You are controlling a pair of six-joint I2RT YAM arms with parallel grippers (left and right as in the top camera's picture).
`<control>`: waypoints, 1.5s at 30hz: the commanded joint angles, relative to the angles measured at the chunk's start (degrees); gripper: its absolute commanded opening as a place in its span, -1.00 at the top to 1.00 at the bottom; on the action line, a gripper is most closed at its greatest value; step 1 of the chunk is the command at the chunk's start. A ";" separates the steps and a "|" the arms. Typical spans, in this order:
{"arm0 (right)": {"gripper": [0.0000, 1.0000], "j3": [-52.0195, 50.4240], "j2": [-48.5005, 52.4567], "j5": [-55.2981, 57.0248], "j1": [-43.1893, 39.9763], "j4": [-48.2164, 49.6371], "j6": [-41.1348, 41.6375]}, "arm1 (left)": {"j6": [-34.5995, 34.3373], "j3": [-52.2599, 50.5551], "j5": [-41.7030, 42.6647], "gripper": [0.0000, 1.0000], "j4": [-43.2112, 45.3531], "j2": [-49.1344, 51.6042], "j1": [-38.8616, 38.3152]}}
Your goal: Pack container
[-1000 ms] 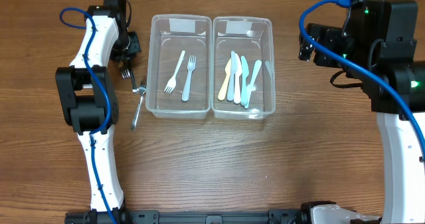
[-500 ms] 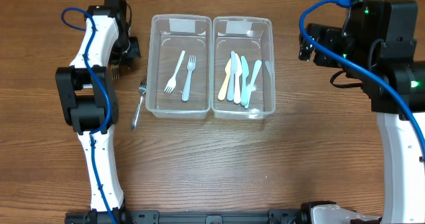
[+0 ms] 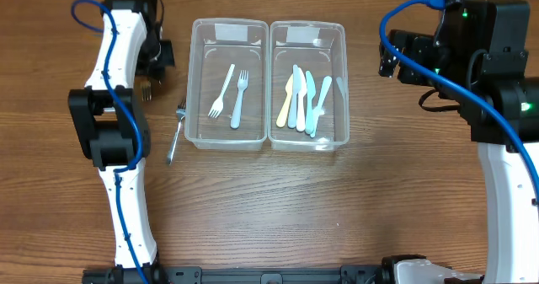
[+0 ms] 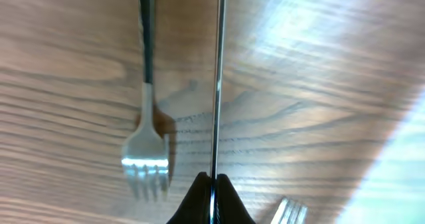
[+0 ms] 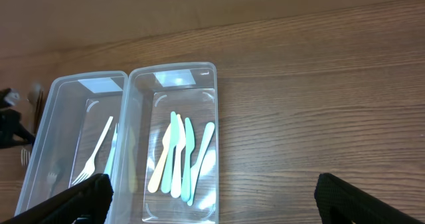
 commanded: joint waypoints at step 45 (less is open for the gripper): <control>-1.00 0.24 0.11 0.76 -0.22 0.24 -0.20 | -6.49 -29.62 -1.14 0.92 13.00 -20.00 -24.98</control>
